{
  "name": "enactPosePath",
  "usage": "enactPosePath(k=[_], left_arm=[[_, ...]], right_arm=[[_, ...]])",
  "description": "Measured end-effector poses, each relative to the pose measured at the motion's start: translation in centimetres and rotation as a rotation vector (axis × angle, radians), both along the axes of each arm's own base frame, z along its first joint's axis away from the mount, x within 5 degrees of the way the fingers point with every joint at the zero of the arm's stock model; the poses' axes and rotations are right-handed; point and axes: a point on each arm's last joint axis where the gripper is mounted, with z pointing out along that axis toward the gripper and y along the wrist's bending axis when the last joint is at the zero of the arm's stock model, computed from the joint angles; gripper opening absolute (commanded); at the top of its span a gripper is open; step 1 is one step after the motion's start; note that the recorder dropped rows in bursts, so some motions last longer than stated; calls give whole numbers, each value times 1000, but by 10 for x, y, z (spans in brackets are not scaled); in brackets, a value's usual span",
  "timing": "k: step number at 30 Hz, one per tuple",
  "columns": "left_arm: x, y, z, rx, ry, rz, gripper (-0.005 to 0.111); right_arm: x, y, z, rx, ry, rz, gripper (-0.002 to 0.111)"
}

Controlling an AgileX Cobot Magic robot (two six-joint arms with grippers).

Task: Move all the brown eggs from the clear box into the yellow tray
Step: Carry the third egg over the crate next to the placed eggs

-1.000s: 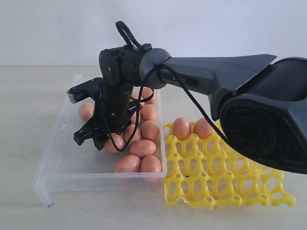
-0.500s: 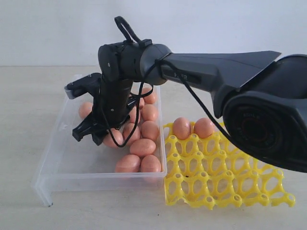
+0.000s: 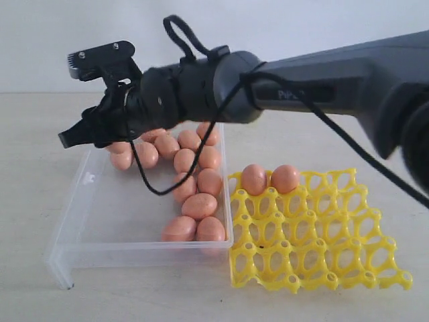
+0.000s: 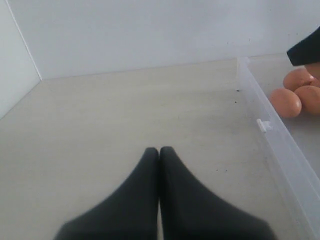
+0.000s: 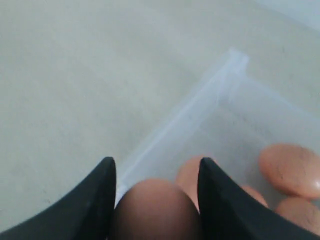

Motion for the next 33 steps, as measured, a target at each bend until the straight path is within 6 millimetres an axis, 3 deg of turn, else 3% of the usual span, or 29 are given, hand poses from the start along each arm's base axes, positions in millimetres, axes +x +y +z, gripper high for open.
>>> enactPosePath(k=[3, 7, 11, 14, 17, 19, 22, 27, 30, 33], left_arm=[[0, 0, 0, 0, 0, 0, -4], [0, 0, 0, 0, 0, 0, -4], [0, 0, 0, 0, 0, 0, -4], [0, 0, 0, 0, 0, 0, -4], [0, 0, 0, 0, 0, 0, -4], [0, 0, 0, 0, 0, 0, -4], [0, 0, 0, 0, 0, 0, -4], [0, 0, 0, 0, 0, 0, -4], [0, 0, 0, 0, 0, 0, -4], [0, 0, 0, 0, 0, 0, -4]], right_arm=[[-32, -11, 7, 103, -175, 15, 0], [-47, -48, 7, 222, -267, -110, 0], [-42, -111, -6, 292, -290, -393, 0], [-38, -172, -11, 358, -328, -654, 0], [-31, -227, -14, 401, -340, -778, 0], [-22, -256, -18, 428, -305, -729, 0], [-9, -293, -17, 466, -228, -461, 0], [-15, -343, -10, 560, -83, -181, 0], [-22, -355, -13, 543, -16, -112, 0], [-34, -350, -24, 437, 75, 21, 0]])
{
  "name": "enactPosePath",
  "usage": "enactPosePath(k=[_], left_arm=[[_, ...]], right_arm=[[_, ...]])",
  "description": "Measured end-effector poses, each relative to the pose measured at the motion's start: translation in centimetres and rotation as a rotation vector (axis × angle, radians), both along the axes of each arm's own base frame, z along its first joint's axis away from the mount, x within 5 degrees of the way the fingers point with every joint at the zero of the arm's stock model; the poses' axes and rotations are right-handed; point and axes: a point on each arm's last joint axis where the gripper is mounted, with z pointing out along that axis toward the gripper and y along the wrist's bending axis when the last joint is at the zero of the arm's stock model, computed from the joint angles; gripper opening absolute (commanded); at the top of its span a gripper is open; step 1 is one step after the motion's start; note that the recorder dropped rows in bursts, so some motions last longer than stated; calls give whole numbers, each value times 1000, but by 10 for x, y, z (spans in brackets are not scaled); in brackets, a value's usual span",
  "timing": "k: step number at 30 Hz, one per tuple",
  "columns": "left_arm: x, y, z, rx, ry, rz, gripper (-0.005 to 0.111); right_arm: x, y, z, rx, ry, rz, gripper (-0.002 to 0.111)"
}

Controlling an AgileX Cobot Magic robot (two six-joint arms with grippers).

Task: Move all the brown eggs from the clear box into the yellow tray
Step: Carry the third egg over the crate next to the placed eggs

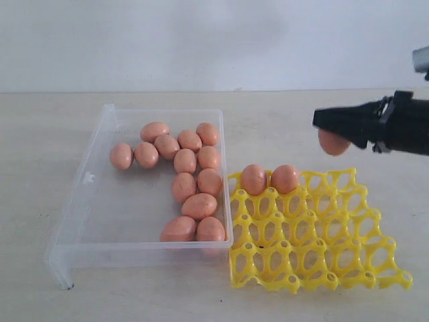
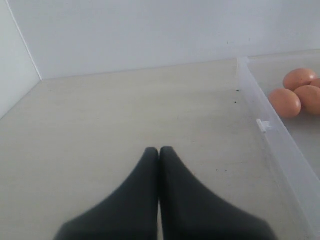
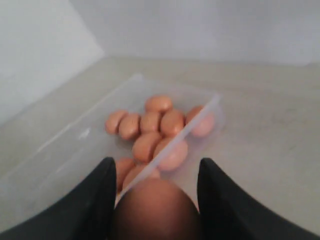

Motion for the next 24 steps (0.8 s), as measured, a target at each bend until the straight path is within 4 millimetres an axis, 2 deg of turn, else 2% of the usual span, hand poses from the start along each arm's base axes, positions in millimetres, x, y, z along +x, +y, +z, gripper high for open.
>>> enactPosePath(k=[2, 9, 18, 24], left_arm=[[0, 0, 0, 0, 0, 0, -4], [0, 0, 0, 0, 0, 0, -4], [0, 0, 0, 0, 0, 0, -4], [0, 0, 0, 0, 0, 0, -4]], right_arm=[[-3, 6, -8, -68, 32, 55, 0], [2, 19, -31, -265, 2, 58, 0], [16, 14, -42, -261, -40, -67, 0], [23, 14, -58, -267, -53, -103, 0]])
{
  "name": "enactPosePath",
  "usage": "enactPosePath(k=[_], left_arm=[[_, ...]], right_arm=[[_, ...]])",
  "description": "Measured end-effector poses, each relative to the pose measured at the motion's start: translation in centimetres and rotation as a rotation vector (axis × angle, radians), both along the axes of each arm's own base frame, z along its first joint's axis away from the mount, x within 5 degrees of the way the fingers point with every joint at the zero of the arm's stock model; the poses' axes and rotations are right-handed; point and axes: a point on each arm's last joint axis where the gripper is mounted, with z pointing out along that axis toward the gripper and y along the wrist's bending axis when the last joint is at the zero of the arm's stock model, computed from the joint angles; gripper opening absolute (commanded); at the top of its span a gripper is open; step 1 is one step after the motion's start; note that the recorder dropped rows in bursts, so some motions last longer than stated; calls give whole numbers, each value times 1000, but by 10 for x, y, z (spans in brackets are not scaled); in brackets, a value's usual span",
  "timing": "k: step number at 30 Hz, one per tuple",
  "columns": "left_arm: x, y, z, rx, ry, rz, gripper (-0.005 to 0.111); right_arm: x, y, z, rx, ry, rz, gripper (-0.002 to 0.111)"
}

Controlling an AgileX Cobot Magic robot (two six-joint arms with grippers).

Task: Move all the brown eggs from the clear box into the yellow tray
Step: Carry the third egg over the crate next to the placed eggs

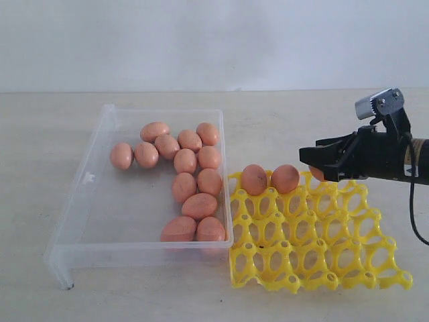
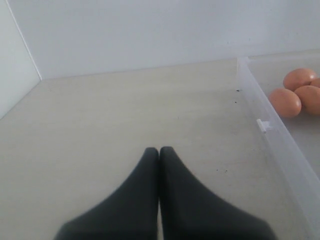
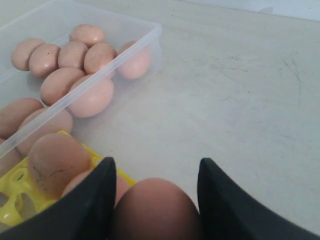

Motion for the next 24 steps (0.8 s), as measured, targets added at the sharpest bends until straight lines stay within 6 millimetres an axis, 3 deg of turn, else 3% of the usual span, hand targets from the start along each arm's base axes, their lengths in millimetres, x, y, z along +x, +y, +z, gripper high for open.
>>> enactPosePath(k=[14, 24], left_arm=[[0, 0, 0, 0, 0, 0, -4], [0, 0, 0, 0, 0, 0, -4]], right_arm=[[7, 1, -2, 8, -24, 8, 0], [17, 4, 8, -8, -70, 85, 0]])
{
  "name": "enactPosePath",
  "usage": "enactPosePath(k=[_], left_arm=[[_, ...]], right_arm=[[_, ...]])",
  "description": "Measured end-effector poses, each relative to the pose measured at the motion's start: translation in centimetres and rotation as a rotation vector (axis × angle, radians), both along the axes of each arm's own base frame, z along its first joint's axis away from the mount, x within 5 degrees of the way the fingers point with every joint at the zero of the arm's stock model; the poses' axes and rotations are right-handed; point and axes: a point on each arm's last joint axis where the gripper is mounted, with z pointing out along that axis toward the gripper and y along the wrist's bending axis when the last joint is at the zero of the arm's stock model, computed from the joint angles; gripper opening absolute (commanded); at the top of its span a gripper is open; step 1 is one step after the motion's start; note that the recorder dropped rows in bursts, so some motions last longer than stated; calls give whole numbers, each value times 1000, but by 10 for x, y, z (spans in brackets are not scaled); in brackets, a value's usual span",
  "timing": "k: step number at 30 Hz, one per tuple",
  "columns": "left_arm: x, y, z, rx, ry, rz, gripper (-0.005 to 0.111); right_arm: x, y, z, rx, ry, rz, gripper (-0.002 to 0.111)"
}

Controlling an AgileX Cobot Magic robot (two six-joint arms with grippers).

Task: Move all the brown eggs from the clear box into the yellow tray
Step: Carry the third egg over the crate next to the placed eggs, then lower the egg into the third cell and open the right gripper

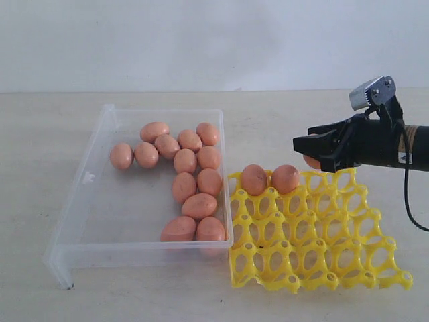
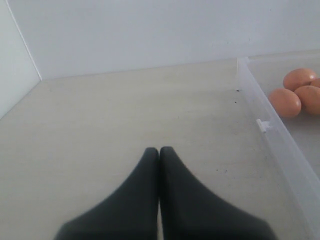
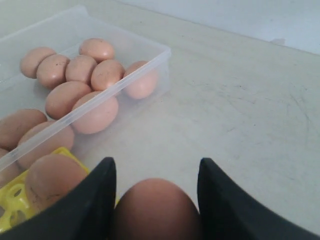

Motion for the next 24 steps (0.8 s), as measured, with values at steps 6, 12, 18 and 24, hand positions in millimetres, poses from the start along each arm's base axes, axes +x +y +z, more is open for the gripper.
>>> enactPosePath(k=[6, 12, 18, 24], left_arm=[[0, 0, 0, 0, 0, 0, -4], [0, 0, 0, 0, 0, 0, -4], [0, 0, 0, 0, 0, 0, -4], [0, 0, 0, 0, 0, 0, -4]], right_arm=[[-2, 1, -1, -1, 33, 25, 0], [-3, 2, -2, 9, 64, 32, 0], [-3, 2, -5, -29, 82, 12, 0], [-3, 21, -7, -49, 90, 25, 0]])
